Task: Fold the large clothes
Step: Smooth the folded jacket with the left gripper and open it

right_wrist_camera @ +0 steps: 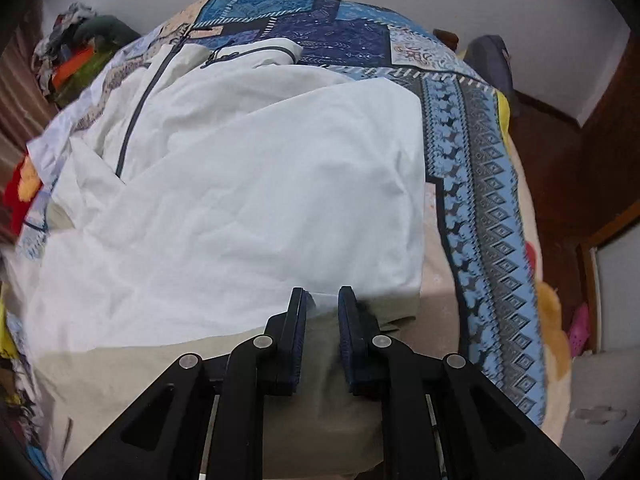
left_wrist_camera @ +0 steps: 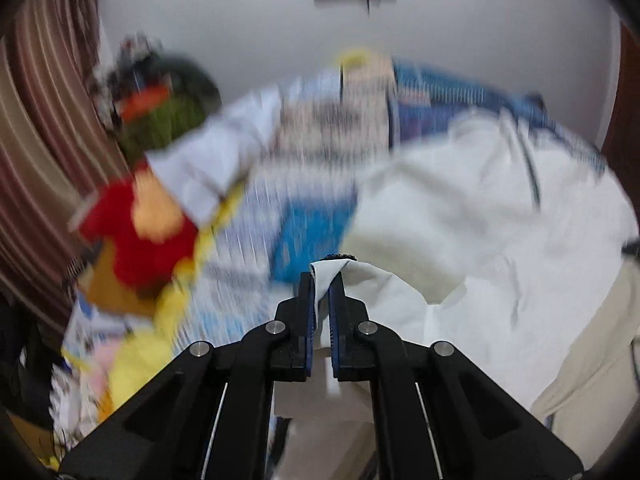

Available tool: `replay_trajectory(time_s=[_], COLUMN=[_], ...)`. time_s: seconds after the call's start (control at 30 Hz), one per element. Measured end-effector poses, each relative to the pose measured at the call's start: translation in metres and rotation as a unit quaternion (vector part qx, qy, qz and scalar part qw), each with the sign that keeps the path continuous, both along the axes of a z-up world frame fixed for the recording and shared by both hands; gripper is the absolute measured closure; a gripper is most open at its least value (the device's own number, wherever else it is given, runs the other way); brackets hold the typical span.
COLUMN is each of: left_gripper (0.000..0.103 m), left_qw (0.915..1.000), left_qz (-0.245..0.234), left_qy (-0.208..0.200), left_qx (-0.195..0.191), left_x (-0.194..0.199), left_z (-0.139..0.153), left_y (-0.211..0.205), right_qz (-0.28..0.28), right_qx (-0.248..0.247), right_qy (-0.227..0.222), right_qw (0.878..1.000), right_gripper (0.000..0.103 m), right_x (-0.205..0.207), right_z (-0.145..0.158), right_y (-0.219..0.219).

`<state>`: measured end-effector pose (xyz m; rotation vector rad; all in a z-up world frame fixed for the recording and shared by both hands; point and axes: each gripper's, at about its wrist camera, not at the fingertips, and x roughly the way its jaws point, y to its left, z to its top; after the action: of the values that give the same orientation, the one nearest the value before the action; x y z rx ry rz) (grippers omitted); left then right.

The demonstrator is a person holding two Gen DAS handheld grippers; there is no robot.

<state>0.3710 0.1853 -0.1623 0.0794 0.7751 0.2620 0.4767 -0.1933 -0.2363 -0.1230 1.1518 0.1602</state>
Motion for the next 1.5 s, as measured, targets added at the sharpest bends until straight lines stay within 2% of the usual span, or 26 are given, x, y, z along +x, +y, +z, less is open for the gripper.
replay_trajectory(time_s=[0.07, 0.17, 0.27, 0.37, 0.47, 0.5, 0.57, 0.6, 0.63, 0.67, 0.73, 0.83, 0.93, 1.1, 1.13, 1.17, 1.23, 1.37, 1.5], left_gripper=[0.096, 0.096, 0.096, 0.096, 0.086, 0.082, 0.063, 0.047, 0.04, 0.038, 0.022, 0.011, 0.009, 0.009, 0.008, 0.008, 0.0, 0.0, 0.0], left_qw=[0.9995, 0.9996, 0.9961, 0.984, 0.9731, 0.9727, 0.9725, 0.9724, 0.9744, 0.9777, 0.9834, 0.9874, 0.9831, 0.9679, 0.9657, 0.9684, 0.9763, 0.9697, 0.9697], left_qz=[0.006, 0.025, 0.041, 0.039, 0.02, 0.015, 0.017, 0.018, 0.014, 0.006, -0.01, -0.049, -0.088, -0.135, -0.14, -0.14, -0.13, -0.132, -0.129], left_qy=[-0.03, -0.01, 0.072, 0.163, 0.218, 0.219, 0.216, 0.212, 0.194, 0.169, 0.132, 0.088, 0.092, 0.186, 0.2, 0.192, 0.159, 0.177, 0.182], left_qx=[0.007, -0.008, -0.032, -0.062, -0.072, -0.076, -0.086, -0.097, -0.113, -0.125, -0.125, -0.122, -0.131, -0.102, -0.089, -0.075, -0.067, -0.105, -0.1], left_x=[0.004, 0.011, 0.02, 0.019, 0.008, 0.004, -0.002, -0.004, -0.006, -0.009, -0.011, -0.007, 0.006, 0.027, 0.028, 0.024, 0.016, 0.015, 0.003], left_z=[0.018, 0.008, -0.041, -0.099, -0.127, -0.126, -0.115, -0.105, -0.092, -0.078, -0.051, -0.027, -0.031, -0.102, -0.116, -0.123, -0.123, -0.131, -0.134], left_y=[0.001, 0.018, 0.04, 0.05, 0.05, 0.05, 0.054, 0.056, 0.057, 0.056, 0.045, 0.015, -0.025, -0.098, -0.108, -0.113, -0.112, -0.094, -0.077], right_qz=[0.017, 0.024, 0.009, 0.021, 0.029, 0.03, 0.02, 0.009, -0.004, -0.005, 0.017, 0.066, 0.115, 0.146, 0.149, 0.149, 0.14, 0.143, 0.149], right_qx=[-0.039, -0.093, -0.144, -0.142, -0.157, -0.157, -0.144, -0.128, -0.092, -0.058, 0.012, 0.036, 0.038, -0.035, -0.029, -0.031, -0.046, -0.076, -0.12], right_qy=[-0.014, -0.036, -0.06, -0.072, -0.074, -0.074, -0.069, -0.066, -0.069, -0.074, -0.079, -0.078, -0.052, 0.003, -0.027, -0.043, -0.05, -0.06, -0.075], right_qw=[0.999, 0.995, 0.988, 0.987, 0.984, 0.984, 0.987, 0.989, 0.993, 0.996, 0.997, 0.994, 0.991, 0.989, 0.988, 0.987, 0.988, 0.985, 0.979], right_gripper=[0.092, 0.092, 0.092, 0.092, 0.092, 0.092, 0.092, 0.091, 0.091, 0.091, 0.091, 0.091, 0.091, 0.092, 0.092, 0.092, 0.092, 0.092, 0.092], right_x=[-0.004, -0.011, -0.015, -0.02, -0.023, -0.024, -0.025, -0.026, -0.031, -0.036, -0.049, -0.064, -0.068, -0.072, -0.078, -0.082, -0.084, -0.087, -0.096], right_z=[-0.001, -0.002, -0.003, -0.003, -0.003, -0.002, 0.003, 0.008, 0.021, 0.03, 0.051, 0.066, 0.057, -0.006, -0.008, -0.008, -0.007, -0.008, -0.008], right_y=[0.007, 0.012, 0.009, 0.004, 0.003, 0.003, 0.0, -0.003, -0.008, -0.009, -0.004, 0.021, 0.053, 0.083, 0.08, 0.077, 0.072, 0.068, 0.071])
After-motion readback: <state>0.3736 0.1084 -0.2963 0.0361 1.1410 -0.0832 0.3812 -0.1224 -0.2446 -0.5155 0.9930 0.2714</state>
